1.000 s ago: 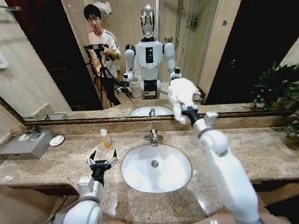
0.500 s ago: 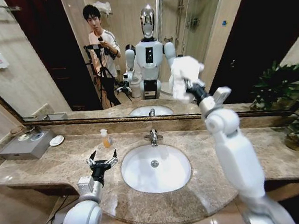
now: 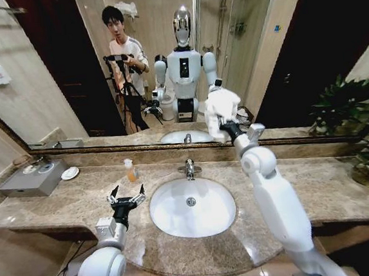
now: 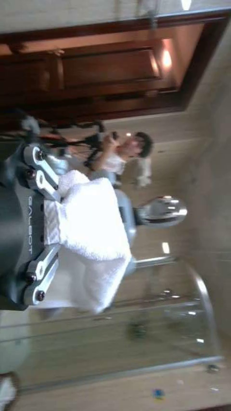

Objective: Pick up the towel from the sink counter and wipe the mirror surface.

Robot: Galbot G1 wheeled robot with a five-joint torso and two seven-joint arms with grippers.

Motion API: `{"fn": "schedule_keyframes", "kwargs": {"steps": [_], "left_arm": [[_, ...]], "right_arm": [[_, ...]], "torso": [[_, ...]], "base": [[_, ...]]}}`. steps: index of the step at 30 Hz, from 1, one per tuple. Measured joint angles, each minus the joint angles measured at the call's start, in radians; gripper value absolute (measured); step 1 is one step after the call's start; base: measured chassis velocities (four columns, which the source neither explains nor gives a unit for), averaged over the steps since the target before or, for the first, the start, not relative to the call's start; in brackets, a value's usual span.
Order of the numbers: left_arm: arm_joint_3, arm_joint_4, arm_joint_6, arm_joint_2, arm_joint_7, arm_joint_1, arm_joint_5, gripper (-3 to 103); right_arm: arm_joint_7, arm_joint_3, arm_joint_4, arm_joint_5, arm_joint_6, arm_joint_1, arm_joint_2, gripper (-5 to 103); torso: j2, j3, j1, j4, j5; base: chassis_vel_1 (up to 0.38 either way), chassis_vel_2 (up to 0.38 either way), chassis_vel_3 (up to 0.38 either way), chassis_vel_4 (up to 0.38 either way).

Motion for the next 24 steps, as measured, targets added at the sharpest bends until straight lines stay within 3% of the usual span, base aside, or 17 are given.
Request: {"fn": "schedule_keyframes", "kwargs": {"steps": [3, 10, 20, 24], "left_arm": [[0.0, 0.0, 0.0, 0.0, 0.0, 0.0, 0.0, 100], [0.0, 0.0, 0.0, 0.0, 0.0, 0.0, 0.0, 100], [0.0, 0.0, 0.0, 0.0, 0.0, 0.0, 0.0, 100], [0.0, 0.0, 0.0, 0.0, 0.0, 0.0, 0.0, 100]], "right_arm": [[0.026, -0.003, 0.02, 0.046, -0.02, 0.097, -0.042, 12], [0.053, -0.015, 0.025, 0.108, -0.046, 0.209, -0.066, 12], [-0.008, -0.004, -0.031, 0.034, -0.01, -0.004, -0.003, 12], [-0.008, -0.002, -0.024, 0.035, -0.01, 0.006, -0.008, 12]], "torso": [[0.0, 0.0, 0.0, 0.0001, 0.0001], [0.0, 0.0, 0.0, 0.0003, -0.0004], [0.0, 0.0, 0.0, -0.0002, 0.0003], [0.0, 0.0, 0.0, -0.0001, 0.0003]], "base": [[0.0, 0.0, 0.0, 0.0], [0.0, 0.0, 0.0, 0.0], [0.0, 0.0, 0.0, 0.0], [0.0, 0.0, 0.0, 0.0]]}}
